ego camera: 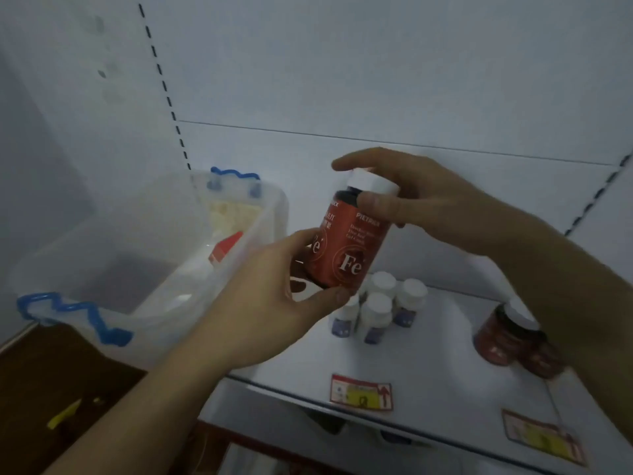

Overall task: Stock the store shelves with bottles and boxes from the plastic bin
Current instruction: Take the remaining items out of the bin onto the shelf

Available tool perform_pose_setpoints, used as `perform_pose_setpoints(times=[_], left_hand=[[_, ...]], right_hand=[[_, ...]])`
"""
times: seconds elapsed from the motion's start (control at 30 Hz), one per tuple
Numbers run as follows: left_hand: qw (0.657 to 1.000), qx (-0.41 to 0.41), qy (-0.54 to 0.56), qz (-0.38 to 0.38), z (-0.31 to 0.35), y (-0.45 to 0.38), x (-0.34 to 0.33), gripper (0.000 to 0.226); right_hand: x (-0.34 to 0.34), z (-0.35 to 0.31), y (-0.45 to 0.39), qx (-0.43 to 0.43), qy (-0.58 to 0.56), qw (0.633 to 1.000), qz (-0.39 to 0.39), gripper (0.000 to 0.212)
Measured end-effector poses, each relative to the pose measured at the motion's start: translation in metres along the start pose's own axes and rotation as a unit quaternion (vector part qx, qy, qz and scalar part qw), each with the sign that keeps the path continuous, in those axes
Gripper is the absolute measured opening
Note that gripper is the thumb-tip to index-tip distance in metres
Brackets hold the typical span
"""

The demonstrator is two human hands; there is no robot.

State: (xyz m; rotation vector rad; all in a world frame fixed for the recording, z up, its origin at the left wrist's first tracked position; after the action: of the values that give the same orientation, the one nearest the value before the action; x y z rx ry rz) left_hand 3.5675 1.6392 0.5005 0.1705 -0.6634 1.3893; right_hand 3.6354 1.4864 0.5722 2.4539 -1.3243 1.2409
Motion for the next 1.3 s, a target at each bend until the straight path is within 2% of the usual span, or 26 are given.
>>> perform_pose_setpoints(times=[0.13,0.33,0.4,0.5,0.63,0.77,1.13,1.3], left_hand=[[0.999,0.001,0.019,-0.045,-0.007,-0.001,-0.069,0.064],[0.996,0.025,0.041,-0.068,-0.015,0.005,-0.158,0.066],[0.993,0.028,-0.011,-0.116,-0.020,0.009,-0.191,0.070],[0.962,0.041,-0.142,-0.228,-0.032,0.012,-0.241,0.093],[0.922,0.005,-0.266,-0.282,-0.037,0.002,-0.284,0.091],[0.900,-0.013,-0.321,-0.294,-0.049,-0.006,-0.299,0.099],[0.887,-0.028,-0.339,-0.312,-0.050,-0.005,-0.298,0.101],[0.872,-0.063,-0.328,-0.358,-0.016,-0.002,-0.271,0.081]], right_hand=[[0.026,0.023,0.045,-0.032,0.140,0.981,-0.129,0.040],[0.049,0.056,0.102,-0.092,0.243,0.952,-0.161,0.037],[0.052,0.069,0.123,-0.100,0.295,0.936,-0.166,0.037],[0.046,0.095,0.153,-0.125,0.366,0.900,-0.200,0.040],[0.035,0.121,0.181,-0.160,0.406,0.867,-0.242,0.043],[0.027,0.132,0.193,-0.149,0.431,0.854,-0.250,0.045],[0.023,0.152,0.204,-0.157,0.437,0.851,-0.244,0.045],[0.026,0.150,0.202,-0.169,0.455,0.832,-0.268,0.054]])
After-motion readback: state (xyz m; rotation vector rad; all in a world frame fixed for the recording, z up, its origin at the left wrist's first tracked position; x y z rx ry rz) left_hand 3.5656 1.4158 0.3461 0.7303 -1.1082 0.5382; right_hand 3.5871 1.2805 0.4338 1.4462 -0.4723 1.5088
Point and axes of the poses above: each hand's wrist, its own y-axis away from the middle knuckle, its own x-axis out of the back of the hand, z = x × y, the point moved 8 cm from there along -y, towards the middle knuckle, and after that the axes turned 3 degrees about y, right-handed, at the moved point
